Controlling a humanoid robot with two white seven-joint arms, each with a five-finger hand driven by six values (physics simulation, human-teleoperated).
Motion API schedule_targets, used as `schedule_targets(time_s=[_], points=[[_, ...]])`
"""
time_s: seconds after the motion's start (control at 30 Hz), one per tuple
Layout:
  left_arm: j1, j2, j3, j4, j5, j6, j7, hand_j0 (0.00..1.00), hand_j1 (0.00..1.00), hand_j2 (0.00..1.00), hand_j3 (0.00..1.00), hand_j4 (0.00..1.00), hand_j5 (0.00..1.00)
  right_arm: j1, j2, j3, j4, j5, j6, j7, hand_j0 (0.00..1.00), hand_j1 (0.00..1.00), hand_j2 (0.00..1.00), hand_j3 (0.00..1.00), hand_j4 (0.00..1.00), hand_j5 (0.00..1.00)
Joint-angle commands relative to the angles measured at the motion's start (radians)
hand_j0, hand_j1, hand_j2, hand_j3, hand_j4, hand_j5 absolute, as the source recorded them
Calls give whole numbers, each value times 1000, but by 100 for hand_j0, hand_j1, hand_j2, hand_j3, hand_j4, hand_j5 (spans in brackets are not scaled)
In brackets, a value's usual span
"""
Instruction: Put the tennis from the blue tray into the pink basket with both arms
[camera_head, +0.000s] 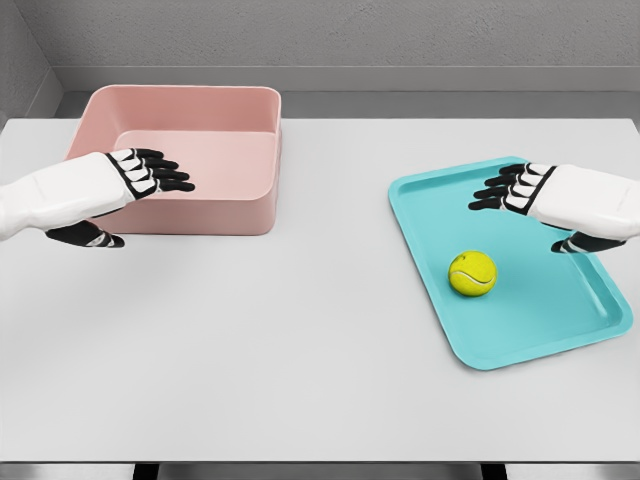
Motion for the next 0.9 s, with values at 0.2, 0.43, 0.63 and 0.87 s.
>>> schedule_targets(time_s=[0.2,0.43,0.63,0.87], points=[[2,-3,0,0,6,2,0,100,100,100,100,100,100,9,20,52,0,65,2,-1,100,100,100,100,100,100],[0,-5,-14,0,6,2,0,100,100,100,100,100,100,-9,106,76,97,68,2,22,100,100,100,100,100,100],[5,3,-12,5,6,2,0,100,100,100,100,100,100,-26,184,98,148,76,2,96,99,99,99,99,99,99],[3,41,-2,43,18,2,2,100,100,100,100,100,100,-28,199,113,166,99,2,96,92,92,92,92,92,92]])
